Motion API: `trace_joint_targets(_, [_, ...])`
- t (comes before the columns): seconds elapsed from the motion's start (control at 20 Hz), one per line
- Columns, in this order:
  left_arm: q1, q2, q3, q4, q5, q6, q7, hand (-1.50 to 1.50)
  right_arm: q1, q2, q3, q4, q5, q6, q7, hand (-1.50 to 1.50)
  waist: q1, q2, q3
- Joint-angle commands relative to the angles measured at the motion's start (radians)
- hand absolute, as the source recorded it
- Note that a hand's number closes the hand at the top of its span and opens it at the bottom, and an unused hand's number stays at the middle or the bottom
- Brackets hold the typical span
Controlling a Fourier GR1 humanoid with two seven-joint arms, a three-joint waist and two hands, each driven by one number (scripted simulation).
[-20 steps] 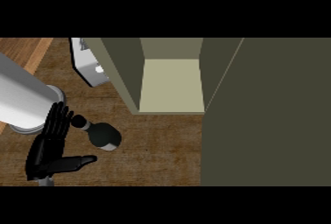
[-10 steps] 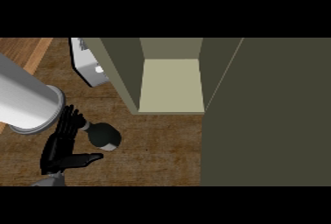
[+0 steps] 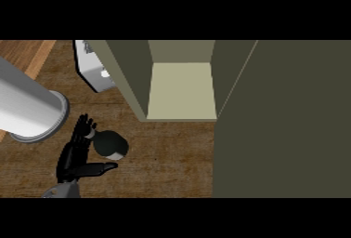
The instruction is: Pick up the wine, place it into the cabinet and close the cabinet
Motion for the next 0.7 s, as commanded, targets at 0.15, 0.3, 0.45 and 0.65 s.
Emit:
trace_joint_targets(0.15, [-0.115,0.035,0.033,0.23,0.004,-0.035,-0.103,-1.5,0.007,-0.011,-0.004,-0.088,-0.025,-0.015,0.072,-1.5,-0.002,0.0,0.0])
trace_joint_targets(0.3, [-0.143,0.004,0.04,0.323,-0.005,-0.009,-0.183,-1.5,0.041,0.018,0.019,-0.013,0.023,0.027,-0.055,-1.5,-0.003,0.001,0.0])
trace_joint_targets(0.45, [-0.133,0.013,0.045,0.365,0.021,-0.117,-0.24,-1.5,-0.039,-0.02,-0.034,-0.025,-0.042,-0.013,0.053,-1.5,-0.002,0.001,-0.001])
trace_joint_targets(0.65, [-0.219,0.046,0.071,0.554,0.012,-0.17,-0.331,-1.5,-0.003,0.026,0.036,-0.027,0.062,-0.023,-0.004,-1.5,-0.008,0.003,-0.001])
